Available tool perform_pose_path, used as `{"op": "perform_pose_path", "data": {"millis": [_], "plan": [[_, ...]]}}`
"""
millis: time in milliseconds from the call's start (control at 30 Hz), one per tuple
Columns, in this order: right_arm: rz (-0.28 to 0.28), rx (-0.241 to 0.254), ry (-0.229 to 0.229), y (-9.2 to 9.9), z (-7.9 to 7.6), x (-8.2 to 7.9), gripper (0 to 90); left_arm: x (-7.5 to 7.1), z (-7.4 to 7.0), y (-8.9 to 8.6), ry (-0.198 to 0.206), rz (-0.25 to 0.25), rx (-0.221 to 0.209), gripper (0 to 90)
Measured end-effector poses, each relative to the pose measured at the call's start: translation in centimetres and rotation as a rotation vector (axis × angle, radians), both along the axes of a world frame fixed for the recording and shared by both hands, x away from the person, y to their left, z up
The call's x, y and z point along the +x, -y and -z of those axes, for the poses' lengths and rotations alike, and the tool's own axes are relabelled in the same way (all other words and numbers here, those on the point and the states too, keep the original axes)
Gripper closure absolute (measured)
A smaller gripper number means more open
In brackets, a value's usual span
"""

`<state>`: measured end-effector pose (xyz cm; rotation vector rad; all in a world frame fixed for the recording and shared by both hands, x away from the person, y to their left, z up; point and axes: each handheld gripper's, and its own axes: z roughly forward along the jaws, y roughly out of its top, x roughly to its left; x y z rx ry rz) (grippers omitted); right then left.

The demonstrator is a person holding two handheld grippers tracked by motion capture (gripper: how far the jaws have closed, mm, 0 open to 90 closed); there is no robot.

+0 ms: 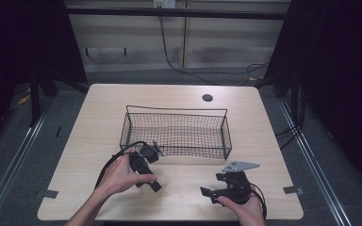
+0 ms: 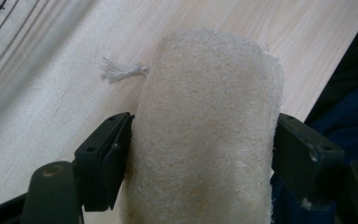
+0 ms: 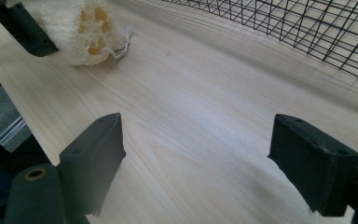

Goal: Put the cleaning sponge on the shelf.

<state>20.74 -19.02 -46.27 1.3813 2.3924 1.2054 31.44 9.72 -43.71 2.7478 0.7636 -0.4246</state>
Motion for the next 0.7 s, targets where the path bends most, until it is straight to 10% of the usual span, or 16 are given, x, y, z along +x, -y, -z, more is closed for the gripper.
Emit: {"op": "perform_pose_path", "data": {"millis": [700], "plan": [[0.000, -0.004, -0.003, 0.0, 0.0, 0.0, 17.2, 0.3, -3.1, -1.7, 0.012, -0.043, -0.059, 25.0]]}}
